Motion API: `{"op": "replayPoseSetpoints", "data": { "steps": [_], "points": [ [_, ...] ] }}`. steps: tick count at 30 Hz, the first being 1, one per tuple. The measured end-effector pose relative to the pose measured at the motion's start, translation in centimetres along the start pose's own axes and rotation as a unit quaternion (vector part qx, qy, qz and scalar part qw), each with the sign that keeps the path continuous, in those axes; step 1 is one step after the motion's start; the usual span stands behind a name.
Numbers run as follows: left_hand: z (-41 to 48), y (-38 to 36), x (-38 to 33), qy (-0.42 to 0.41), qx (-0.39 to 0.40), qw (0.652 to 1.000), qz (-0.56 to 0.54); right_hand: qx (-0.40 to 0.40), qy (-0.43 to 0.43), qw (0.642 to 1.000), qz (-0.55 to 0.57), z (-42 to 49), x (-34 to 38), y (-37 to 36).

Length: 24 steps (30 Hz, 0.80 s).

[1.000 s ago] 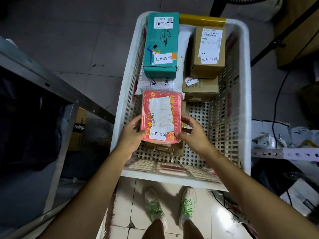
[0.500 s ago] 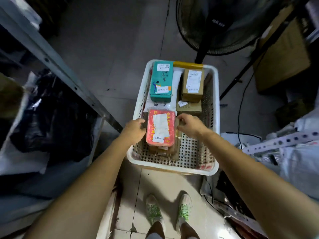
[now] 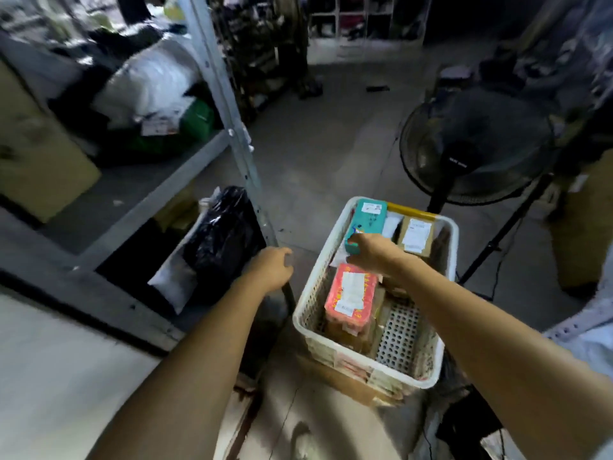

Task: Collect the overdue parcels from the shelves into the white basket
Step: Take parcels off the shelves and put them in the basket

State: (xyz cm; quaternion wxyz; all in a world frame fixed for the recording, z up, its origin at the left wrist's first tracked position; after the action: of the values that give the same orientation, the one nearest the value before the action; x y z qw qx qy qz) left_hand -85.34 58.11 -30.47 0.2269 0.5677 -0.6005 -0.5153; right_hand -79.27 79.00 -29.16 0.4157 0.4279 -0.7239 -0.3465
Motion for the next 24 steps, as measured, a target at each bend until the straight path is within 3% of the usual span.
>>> {"op": "replayPoseSetpoints", "data": {
  "steps": [6, 12, 18, 20, 22, 24],
  "points": [
    [-12.3, 3.9, 7.5, 0.107, -0.078, 0.990, -0.045, 0.039, 0.148, 0.987, -0.047, -5.3, 10.8, -0.7],
    [-30.2, 4.1, 14.7, 0.227, -0.167, 0.957, -0.063, 0.072, 0.309, 0.942, -0.109, -13.6, 22.4, -4.3],
    [-49.6, 1.9, 20.5, 0.370, -0.233, 0.895, -0.091, 0.106, 0.435, 0.881, -0.152, -23.9, 33.7, -9.9],
    [-60.5, -0.8, 22.0, 0.457, -0.250, 0.848, -0.095, 0.133, 0.492, 0.845, -0.160, -30.9, 38.7, -14.2],
    [-63.8, -1.4, 22.3, 0.479, -0.266, 0.830, -0.103, 0.121, 0.514, 0.834, -0.159, -33.1, 40.3, -14.6],
    [-73.0, -4.3, 22.3, 0.540, -0.276, 0.784, -0.134, 0.120, 0.582, 0.785, -0.178, -40.9, 43.7, -17.9]
  ]
}}
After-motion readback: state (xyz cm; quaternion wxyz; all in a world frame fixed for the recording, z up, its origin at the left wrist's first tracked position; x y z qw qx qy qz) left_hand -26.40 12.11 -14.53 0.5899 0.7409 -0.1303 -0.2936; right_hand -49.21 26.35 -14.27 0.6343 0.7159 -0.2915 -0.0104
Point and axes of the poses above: each hand's wrist, its own z-axis towards the middle knuckle, its own y-axis out of the back of the hand, x = y × z, the point moved 8 cm from there along z, towards the middle knuckle, and after that the axes turned 4 degrees about x, right-handed, at the moved point
